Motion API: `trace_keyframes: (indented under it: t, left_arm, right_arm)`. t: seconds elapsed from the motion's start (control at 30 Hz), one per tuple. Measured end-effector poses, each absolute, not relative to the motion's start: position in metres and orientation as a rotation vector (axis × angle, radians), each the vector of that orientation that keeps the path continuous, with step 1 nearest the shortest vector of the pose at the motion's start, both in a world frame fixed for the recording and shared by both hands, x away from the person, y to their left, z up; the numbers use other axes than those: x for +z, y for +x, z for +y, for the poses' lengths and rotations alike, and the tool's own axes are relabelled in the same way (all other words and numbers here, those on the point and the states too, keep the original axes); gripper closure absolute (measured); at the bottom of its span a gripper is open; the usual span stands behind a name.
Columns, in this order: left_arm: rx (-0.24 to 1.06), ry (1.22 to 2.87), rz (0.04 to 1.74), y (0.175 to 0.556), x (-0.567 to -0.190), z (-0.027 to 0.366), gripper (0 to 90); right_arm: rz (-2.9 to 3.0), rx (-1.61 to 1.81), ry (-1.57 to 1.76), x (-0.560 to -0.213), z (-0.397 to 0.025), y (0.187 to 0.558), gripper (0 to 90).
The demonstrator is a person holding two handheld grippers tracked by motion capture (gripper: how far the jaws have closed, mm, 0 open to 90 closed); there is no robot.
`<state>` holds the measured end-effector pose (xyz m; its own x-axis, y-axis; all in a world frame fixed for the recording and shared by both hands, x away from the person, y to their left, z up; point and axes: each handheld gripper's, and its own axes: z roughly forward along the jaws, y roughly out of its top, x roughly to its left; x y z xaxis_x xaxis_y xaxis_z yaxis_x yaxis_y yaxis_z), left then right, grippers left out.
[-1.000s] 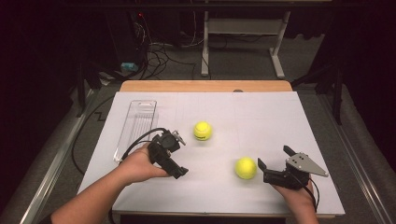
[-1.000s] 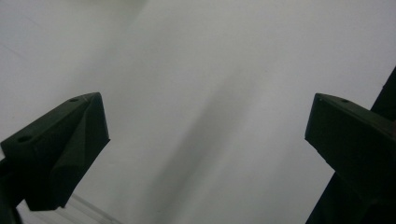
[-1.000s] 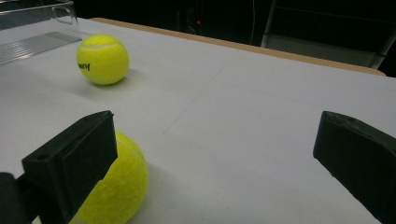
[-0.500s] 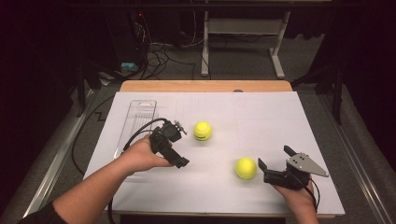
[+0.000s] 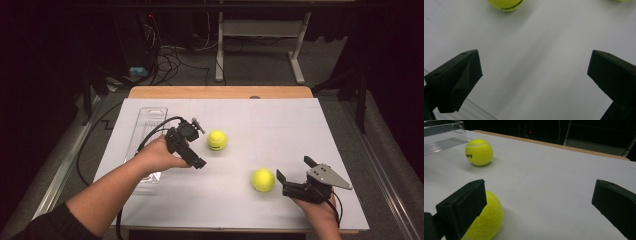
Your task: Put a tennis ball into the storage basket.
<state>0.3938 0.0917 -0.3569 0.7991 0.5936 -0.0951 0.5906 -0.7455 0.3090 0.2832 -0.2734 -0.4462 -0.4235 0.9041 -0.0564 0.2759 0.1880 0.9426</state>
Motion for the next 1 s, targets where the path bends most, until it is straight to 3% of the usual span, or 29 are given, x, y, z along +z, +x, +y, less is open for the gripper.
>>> trace_keyframes:
  t: [1.0]
  left_arm:
    - [0.045,2.675,0.994,0.439,-0.341,0.062,0.6]
  right_arm:
    - [1.817,1.251,1.105,-0.445,-0.276,0.282,0.0]
